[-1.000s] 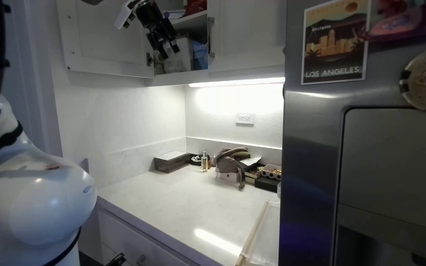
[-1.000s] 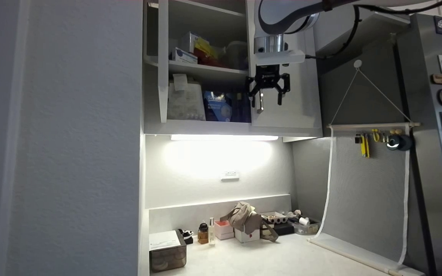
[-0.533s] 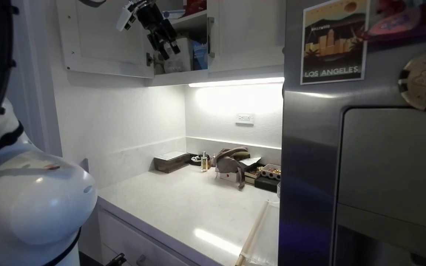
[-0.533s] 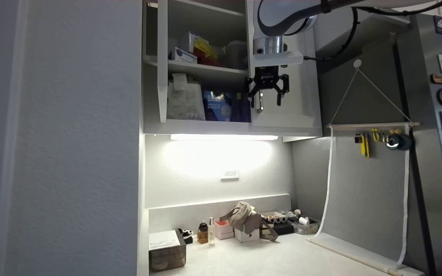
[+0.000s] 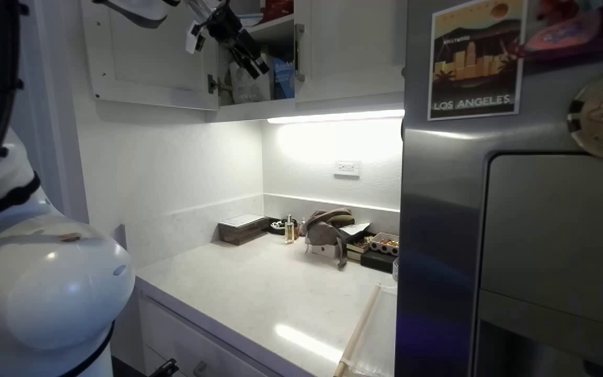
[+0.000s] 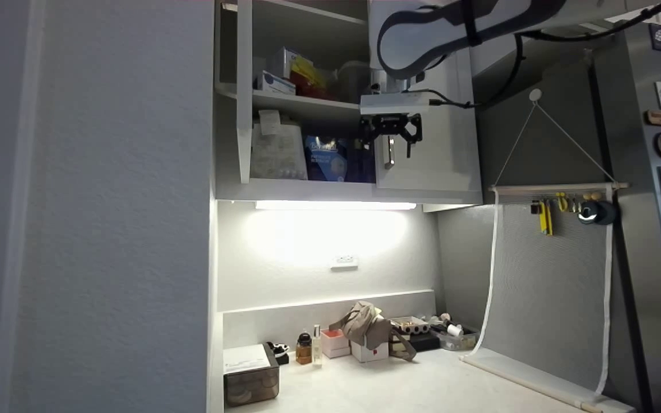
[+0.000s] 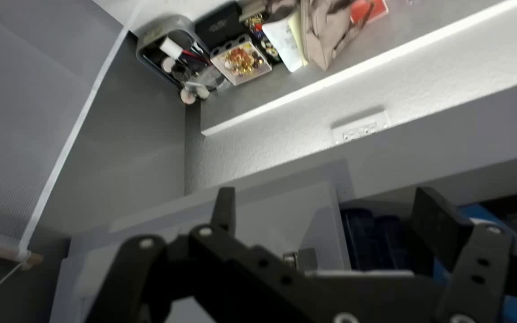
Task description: Open the right cupboard door, take the brown bottle out of the cupboard, and put it on the counter
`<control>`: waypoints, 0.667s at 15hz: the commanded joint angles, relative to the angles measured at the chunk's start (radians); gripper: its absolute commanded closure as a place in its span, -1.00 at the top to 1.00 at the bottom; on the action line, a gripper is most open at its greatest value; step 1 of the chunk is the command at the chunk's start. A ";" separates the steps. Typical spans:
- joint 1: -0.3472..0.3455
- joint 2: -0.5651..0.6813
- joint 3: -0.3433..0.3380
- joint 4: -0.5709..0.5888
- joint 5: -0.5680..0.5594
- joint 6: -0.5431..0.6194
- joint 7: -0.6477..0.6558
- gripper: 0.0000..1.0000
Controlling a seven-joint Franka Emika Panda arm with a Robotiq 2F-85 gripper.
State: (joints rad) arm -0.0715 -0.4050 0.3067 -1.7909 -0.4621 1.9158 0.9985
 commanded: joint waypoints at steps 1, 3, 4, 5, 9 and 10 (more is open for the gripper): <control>-0.034 0.081 0.027 0.037 -0.158 0.137 0.181 1.00; -0.027 0.114 0.029 0.053 -0.271 0.185 0.268 1.00; -0.020 0.126 0.028 0.061 -0.331 0.199 0.314 1.00; -0.012 0.137 0.028 0.070 -0.392 0.201 0.355 1.00; 0.030 0.173 0.033 0.097 -0.632 0.129 0.480 1.00; 0.041 0.179 0.032 0.096 -0.685 0.096 0.498 1.00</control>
State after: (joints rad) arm -0.0590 -0.2625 0.3311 -1.7358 -1.0200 2.0963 1.4321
